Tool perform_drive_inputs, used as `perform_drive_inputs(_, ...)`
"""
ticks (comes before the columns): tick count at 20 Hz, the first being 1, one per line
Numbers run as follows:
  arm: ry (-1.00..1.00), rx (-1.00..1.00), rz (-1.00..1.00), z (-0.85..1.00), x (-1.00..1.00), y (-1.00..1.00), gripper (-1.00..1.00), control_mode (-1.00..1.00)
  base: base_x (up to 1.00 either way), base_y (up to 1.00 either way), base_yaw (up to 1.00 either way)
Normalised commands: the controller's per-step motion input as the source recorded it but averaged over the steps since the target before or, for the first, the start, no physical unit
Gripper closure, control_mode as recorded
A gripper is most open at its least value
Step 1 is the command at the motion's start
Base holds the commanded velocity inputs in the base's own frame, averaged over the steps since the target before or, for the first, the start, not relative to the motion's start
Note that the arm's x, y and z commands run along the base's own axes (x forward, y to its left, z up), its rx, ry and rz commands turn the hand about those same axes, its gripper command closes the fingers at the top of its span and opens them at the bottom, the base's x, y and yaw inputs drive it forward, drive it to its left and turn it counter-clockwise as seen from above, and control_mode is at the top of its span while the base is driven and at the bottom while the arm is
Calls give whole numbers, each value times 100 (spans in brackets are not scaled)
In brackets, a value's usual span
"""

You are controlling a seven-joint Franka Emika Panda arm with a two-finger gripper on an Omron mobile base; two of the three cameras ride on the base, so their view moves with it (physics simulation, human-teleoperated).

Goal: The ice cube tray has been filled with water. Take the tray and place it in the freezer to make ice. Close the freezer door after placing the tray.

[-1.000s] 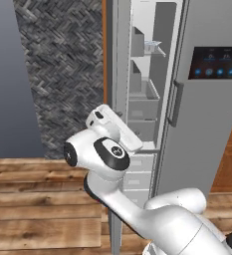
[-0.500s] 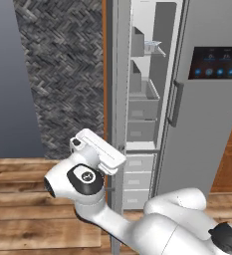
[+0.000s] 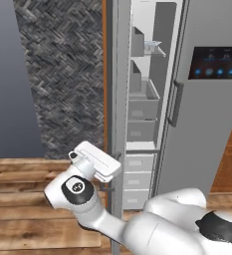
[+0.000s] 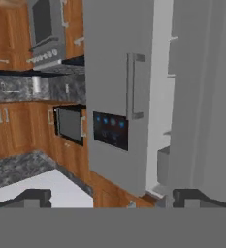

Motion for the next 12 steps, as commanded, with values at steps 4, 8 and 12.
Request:
perform_drive_inputs(4, 20, -11, -13, 0, 0, 10, -100, -100, 0, 0, 0)
perform_drive_inputs(8, 25, -11, -14, 0, 0, 3, -100, -100, 0, 0, 0)
perform_drive_inputs(12, 24, -9, -16, 0, 4, 0, -100, -100, 0, 0, 0)
